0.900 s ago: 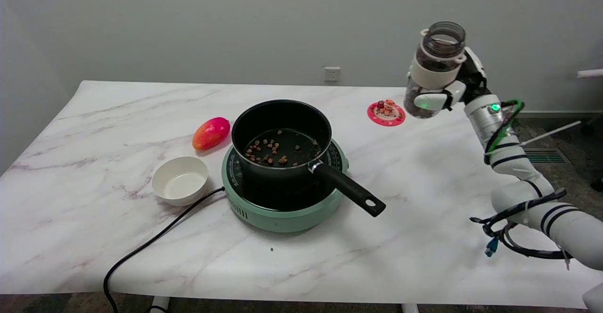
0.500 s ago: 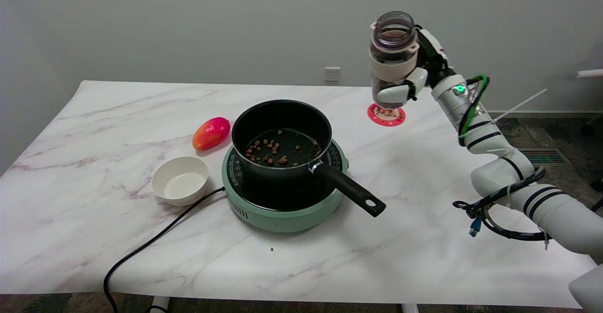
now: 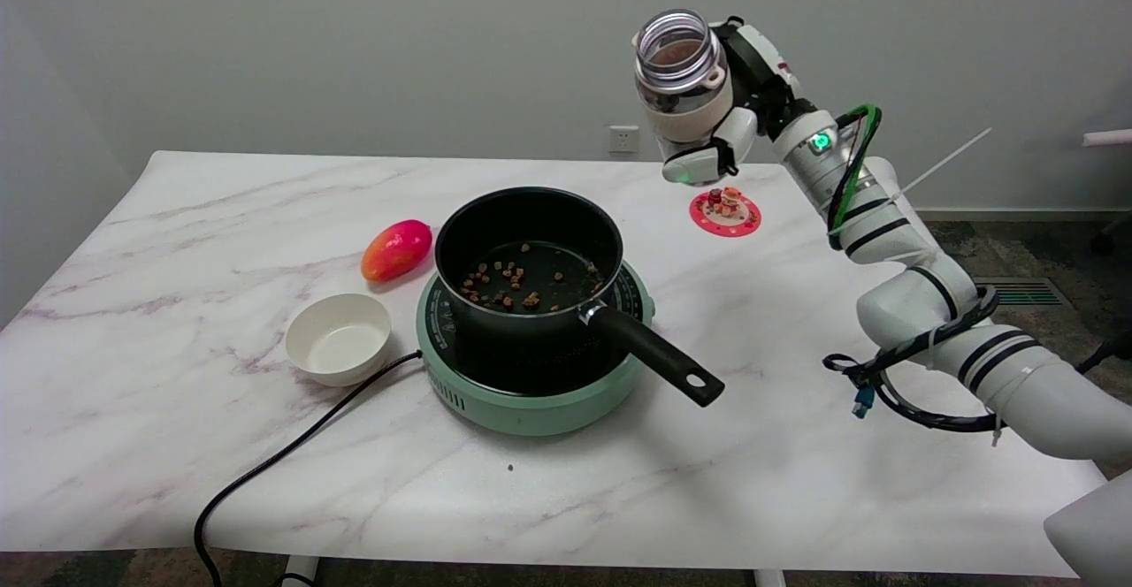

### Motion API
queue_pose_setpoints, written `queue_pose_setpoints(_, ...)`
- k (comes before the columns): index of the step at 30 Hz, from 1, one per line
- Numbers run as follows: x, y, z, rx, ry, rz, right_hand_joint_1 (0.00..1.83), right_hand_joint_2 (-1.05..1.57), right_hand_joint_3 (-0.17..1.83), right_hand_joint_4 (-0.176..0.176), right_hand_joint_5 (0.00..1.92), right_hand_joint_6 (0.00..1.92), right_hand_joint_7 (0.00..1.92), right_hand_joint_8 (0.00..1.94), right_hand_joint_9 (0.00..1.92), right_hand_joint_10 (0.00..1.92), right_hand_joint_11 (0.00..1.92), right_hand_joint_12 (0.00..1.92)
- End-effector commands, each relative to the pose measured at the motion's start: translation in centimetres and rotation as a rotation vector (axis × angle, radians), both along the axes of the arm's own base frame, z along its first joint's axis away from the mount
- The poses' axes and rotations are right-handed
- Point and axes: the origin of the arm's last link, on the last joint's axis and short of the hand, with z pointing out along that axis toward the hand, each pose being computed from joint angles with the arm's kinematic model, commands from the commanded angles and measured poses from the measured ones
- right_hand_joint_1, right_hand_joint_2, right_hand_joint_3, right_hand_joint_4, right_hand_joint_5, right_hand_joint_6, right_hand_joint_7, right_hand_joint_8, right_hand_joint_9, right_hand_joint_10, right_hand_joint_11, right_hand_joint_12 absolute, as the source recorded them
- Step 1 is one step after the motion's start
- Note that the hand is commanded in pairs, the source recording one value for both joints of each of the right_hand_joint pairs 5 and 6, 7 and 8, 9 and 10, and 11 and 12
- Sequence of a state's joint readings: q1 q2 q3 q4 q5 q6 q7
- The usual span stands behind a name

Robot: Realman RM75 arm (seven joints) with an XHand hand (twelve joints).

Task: Pour the contents of the bottle into the soup pot.

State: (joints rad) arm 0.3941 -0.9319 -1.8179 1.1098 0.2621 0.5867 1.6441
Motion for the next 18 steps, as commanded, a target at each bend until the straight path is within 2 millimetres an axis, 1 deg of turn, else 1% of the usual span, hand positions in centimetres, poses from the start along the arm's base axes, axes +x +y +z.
queue_pose_setpoints(1,2.9,-0.1,-2.7,-0.027,0.187,0.092,1.68,0.83,0.88,0.000,1.92,1.92,1.92,1.92,1.61,1.61,1.22,1.22)
queue_pose_setpoints(5,3.6,0.1,-3.3,-0.049,0.265,0.131,1.68,0.85,0.86,0.000,1.92,1.92,1.92,1.92,1.62,1.62,1.23,1.23)
queue_pose_setpoints(8,4.0,0.3,-4.0,-0.039,0.325,0.153,1.68,0.86,0.85,0.000,1.92,1.92,1.92,1.92,1.62,1.62,1.23,1.23)
queue_pose_setpoints(14,4.1,0.7,-6.0,-0.003,0.414,0.177,1.69,0.86,0.87,0.000,1.92,1.92,1.92,1.92,1.62,1.62,1.23,1.23)
queue_pose_setpoints(18,4.3,1.0,-7.4,0.007,0.532,0.209,1.69,0.85,0.89,0.000,1.92,1.92,1.92,1.92,1.63,1.63,1.23,1.23)
